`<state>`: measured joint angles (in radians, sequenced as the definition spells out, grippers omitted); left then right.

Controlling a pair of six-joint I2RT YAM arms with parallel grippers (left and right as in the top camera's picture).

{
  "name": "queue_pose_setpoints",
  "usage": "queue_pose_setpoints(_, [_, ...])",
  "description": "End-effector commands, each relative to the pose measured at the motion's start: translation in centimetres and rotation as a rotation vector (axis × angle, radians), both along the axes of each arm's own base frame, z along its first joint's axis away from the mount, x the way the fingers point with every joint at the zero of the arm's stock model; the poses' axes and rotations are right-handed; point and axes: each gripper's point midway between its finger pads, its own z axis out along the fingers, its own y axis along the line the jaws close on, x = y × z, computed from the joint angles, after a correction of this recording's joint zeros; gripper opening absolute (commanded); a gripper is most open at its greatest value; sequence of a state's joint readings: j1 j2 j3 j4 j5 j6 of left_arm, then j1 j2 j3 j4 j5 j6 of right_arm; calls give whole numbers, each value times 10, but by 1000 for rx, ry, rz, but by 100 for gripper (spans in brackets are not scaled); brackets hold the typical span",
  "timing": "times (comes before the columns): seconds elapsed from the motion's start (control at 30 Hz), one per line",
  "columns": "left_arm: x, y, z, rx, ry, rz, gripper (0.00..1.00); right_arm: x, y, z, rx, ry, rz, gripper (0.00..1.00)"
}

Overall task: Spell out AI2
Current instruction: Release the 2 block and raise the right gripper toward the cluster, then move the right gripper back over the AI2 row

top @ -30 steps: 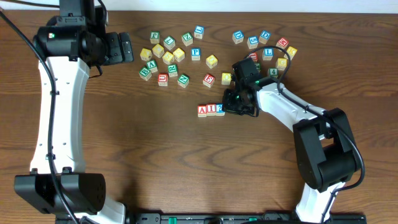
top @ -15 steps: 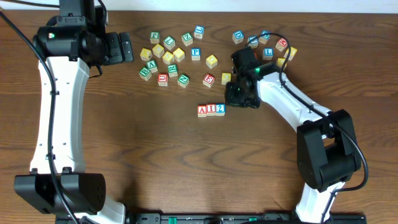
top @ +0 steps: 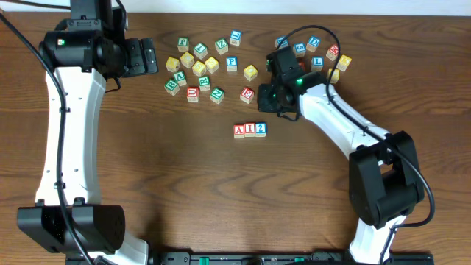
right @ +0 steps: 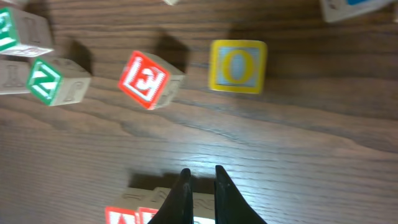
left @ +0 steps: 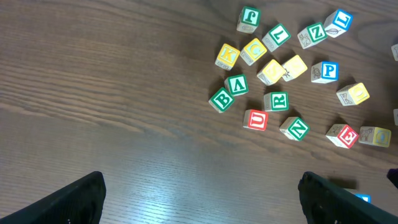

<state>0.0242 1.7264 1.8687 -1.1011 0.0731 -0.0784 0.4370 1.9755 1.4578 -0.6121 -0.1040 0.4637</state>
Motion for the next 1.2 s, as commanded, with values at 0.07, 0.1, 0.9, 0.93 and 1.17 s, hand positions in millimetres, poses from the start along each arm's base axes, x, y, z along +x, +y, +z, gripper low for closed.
queue_pose_setpoints(0.07, [-1,1,-2,-3,8,11,97,6,13,3,-23,-52,-2,8])
queue_pose_setpoints(0.1, [-1,1,-2,-3,8,11,98,7,15,2,-25,-54,-1,8])
queue_pose_setpoints(0.9, [-1,1,-2,-3,8,11,98,-4,34,-44,-51,17,9,12])
queue_pose_setpoints(0.93, [-1,1,-2,-3,8,11,98,-5,34,-44,-52,19,11,12])
queue_pose_setpoints(1.17, [-1,1,-2,-3,8,11,98,-12,32,-48,-64,51,3,12])
